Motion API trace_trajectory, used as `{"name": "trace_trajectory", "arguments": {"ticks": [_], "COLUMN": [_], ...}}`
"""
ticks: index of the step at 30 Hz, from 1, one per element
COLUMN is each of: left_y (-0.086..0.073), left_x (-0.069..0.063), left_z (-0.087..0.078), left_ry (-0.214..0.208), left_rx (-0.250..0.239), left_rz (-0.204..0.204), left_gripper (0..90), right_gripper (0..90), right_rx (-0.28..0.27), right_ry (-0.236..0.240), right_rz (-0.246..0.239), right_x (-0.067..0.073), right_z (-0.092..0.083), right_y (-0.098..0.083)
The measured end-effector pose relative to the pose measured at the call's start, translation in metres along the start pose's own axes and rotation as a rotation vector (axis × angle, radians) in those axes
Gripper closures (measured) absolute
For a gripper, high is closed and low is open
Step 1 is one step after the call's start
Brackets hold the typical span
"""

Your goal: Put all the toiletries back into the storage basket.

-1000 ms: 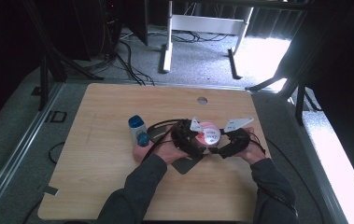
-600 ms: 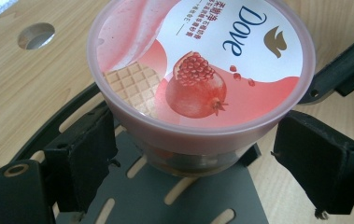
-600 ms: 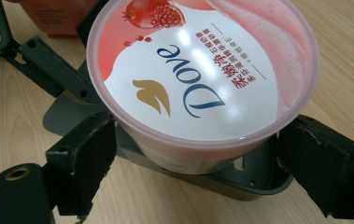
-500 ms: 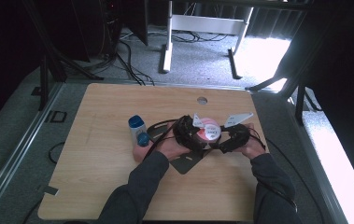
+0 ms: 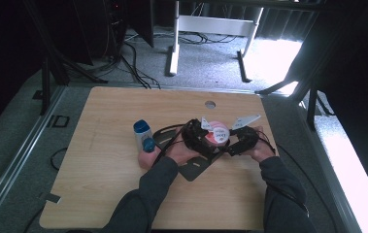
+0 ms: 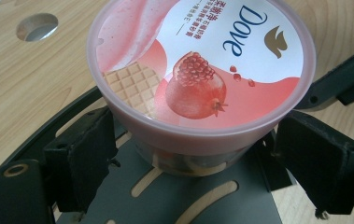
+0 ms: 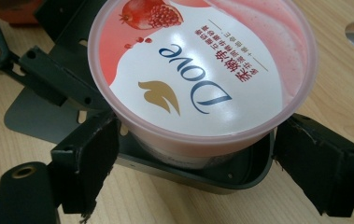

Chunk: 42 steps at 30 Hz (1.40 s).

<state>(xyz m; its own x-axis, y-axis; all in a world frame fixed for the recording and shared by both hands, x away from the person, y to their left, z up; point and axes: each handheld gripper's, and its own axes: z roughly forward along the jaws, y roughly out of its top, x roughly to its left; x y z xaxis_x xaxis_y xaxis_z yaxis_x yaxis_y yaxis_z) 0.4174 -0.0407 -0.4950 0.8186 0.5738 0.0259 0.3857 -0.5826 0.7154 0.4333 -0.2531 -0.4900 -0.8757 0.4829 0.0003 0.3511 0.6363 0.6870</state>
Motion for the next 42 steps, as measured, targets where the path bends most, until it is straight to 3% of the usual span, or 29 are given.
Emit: {"name": "trace_trajectory", "arguments": {"ticks": [5, 10, 21, 27, 42], "left_y": [0.0, 0.0, -0.005, -0.008, -0.01], "left_x": [0.0, 0.003, 0.002, 0.002, 0.0], "left_z": [0.007, 0.011, 0.022, 0.026, 0.026], "left_ry": [0.0, -0.012, -0.013, -0.027, -0.013], "left_rx": [0.011, -0.002, 0.039, 0.041, 0.038], "left_rz": [-0.003, -0.031, -0.039, -0.056, -0.042], "left_gripper": [13.6, 14.7, 15.1, 15.4, 19.5], "right_gripper": [14.7, 15.0, 15.0, 15.0, 13.5], "right_rx": [0.004, 0.003, 0.035, 0.067, 0.11], "right_ry": [0.003, -0.004, 0.006, -0.028, -0.071], "right_rz": [0.029, 0.047, 0.067, 0.032, 0.027], "right_x": [-0.004, -0.007, -0.01, -0.007, -0.001], "right_z": [0.003, 0.004, 0.014, 0.015, 0.014], "right_y": [-0.005, -0.007, -0.014, -0.013, -0.012]}}
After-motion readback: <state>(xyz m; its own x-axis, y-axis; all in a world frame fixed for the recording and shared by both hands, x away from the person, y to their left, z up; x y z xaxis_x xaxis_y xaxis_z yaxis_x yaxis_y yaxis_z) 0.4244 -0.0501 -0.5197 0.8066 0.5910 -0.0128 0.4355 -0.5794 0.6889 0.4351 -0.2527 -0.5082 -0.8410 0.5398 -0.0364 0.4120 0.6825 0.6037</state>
